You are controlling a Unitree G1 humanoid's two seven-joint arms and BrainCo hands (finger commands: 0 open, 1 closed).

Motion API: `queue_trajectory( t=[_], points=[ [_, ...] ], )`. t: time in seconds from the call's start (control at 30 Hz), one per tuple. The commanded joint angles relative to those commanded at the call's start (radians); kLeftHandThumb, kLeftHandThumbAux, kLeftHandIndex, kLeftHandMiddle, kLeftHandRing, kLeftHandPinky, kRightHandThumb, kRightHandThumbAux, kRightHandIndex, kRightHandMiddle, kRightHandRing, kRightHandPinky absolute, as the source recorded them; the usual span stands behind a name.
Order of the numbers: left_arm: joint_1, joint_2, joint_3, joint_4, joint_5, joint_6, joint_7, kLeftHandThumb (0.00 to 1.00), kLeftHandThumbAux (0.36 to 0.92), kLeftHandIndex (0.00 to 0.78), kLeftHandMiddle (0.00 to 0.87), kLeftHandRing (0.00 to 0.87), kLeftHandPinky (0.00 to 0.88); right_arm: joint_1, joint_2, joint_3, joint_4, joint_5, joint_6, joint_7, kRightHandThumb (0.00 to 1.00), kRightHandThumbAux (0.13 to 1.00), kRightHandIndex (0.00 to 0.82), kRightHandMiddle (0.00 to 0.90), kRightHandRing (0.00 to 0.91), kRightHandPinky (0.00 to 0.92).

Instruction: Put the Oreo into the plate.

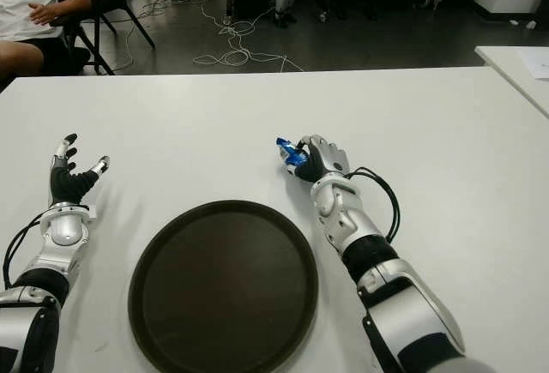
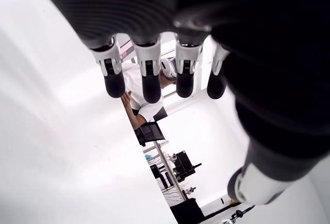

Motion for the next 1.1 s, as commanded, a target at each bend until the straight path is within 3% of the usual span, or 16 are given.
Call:
queue_trajectory(
  t=[0.5, 0.77, 1.1],
  points=[
    [0.003, 0.006, -0.004, 0.001, 0.006, 0.000, -0.002, 0.000, 0.749, 0.060, 0.084, 0.057, 0.031, 0.012, 0.006, -0.031, -0.005, 0.032, -0.048, -0.031, 0.695, 0.724, 0.438, 0.770, 0.774, 0.776],
    [0.003, 0.005, -0.003, 0.001, 0.006, 0.000, 0.000, 0.000, 0.747, 0.060, 0.085, 0.059, 0.034, 0.048, 0.016, -0.133, -0.069, 0.170, -0.134, 0.018, 0.697, 0.725, 0.439, 0.795, 0.794, 0.788],
    [0.003, 0.003, 0.000, -0.002, 0.002, -0.001, -0.002, 0.000, 0.747, 0.058, 0.083, 0.057, 0.030, 0.100, 0.047, -0.245, -0.184, 0.340, -0.180, 0.112, 0.700, 0.724, 0.439, 0.817, 0.816, 0.815]
  ],
)
